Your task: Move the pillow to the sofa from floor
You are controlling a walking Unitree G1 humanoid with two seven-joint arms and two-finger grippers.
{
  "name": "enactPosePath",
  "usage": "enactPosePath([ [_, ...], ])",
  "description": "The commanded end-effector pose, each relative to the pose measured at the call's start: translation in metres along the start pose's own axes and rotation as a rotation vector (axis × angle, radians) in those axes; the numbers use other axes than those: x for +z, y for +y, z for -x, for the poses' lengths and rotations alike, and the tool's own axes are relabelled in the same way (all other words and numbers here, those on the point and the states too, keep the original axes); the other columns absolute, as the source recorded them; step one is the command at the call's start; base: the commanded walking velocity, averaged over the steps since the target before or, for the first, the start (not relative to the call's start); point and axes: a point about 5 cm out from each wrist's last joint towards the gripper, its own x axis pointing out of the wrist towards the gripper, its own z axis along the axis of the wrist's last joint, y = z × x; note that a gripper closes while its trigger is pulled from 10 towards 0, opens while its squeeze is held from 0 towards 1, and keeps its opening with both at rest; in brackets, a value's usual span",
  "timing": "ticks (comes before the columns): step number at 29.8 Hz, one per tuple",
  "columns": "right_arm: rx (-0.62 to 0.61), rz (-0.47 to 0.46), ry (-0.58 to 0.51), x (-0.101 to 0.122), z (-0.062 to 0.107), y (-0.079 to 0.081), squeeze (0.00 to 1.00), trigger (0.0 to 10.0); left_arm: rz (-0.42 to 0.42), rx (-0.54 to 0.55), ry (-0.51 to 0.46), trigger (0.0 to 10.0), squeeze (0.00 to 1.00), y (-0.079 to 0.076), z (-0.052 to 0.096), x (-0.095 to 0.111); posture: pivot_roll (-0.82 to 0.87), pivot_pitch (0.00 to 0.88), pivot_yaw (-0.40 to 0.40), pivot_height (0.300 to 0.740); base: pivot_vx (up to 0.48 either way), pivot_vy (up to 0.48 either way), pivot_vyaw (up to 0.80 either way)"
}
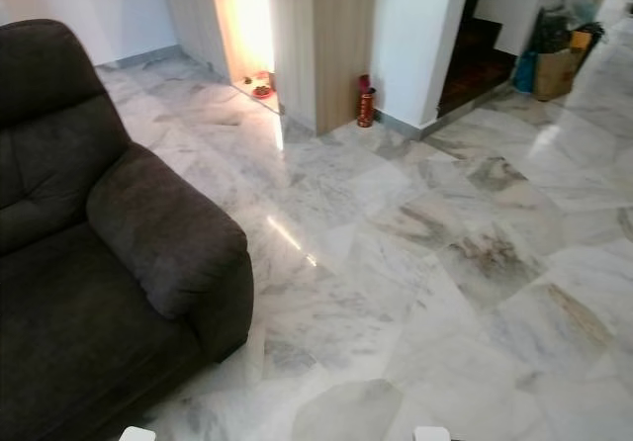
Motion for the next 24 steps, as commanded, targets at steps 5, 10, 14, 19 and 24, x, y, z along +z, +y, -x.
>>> enactPosePath([
  [5,0.009,0.002,0.031,-0.009,0.002,0.004,0.0,10.0,-0.022,-0.006,0.029,10.0,0.0,0.001,0.001,-0.007,-0.07,0.0,0.058,0.74,0.0,0.0,0.8],
  [10,0.006,-0.009,0.039,-0.012,0.002,0.004,0.0,10.0,-0.033,-0.004,0.03,10.0,0.0,0.003,0.002,-0.007,-0.07,0.0,0.061,0.74,0.0,0.0,0.8],
  [14,0.016,-0.003,0.048,-0.014,0.003,0.005,0.0,10.0,-0.044,-0.007,0.026,10.0,0.0,0.004,0.002,-0.005,-0.07,0.007,0.065,0.74,0.0,0.0,0.8],
  [19,0.007,-0.01,0.06,-0.017,0.004,0.003,0.0,10.0,-0.044,0.001,0.015,10.0,0.0,0.008,0.001,-0.002,-0.07,0.026,0.064,0.74,0.0,0.0,0.8],
  [24,-0.001,-0.017,0.062,-0.018,0.004,0.0,0.0,10.0,-0.034,0.006,0.006,10.0,0.0,0.009,0.001,0.001,-0.07,0.034,0.056,0.74,0.0,0.0,0.8],
])
